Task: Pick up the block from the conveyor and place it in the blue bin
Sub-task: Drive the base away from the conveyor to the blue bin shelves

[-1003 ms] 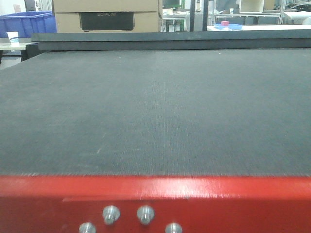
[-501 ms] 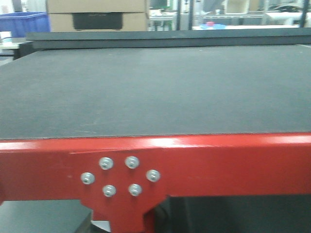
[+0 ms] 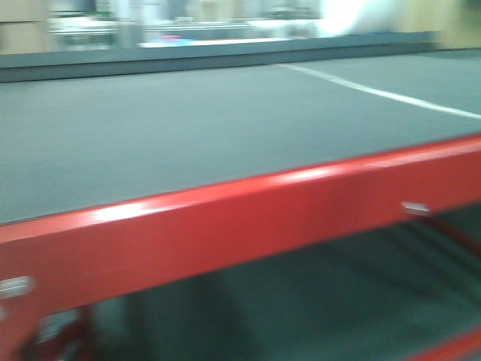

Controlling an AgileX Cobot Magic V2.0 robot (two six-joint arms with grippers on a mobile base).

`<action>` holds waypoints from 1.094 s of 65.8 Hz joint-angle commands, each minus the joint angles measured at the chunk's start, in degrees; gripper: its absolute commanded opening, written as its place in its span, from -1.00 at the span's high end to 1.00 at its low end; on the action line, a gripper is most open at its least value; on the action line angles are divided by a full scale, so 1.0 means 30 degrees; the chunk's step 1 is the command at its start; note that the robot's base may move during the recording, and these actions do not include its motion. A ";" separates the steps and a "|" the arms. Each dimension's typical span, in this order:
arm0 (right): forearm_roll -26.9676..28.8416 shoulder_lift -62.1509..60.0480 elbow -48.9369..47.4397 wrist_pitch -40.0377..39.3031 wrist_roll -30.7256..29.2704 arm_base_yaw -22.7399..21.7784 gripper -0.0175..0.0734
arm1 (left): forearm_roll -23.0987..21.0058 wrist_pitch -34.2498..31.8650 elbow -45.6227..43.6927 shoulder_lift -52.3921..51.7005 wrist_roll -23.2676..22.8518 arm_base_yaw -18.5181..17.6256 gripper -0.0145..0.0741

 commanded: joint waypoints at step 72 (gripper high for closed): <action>-0.0200 -0.0050 -0.0042 -0.0470 -0.0116 0.0010 0.97 | 0.0039 -0.0353 0.0017 -0.0131 -0.0003 -0.0079 0.92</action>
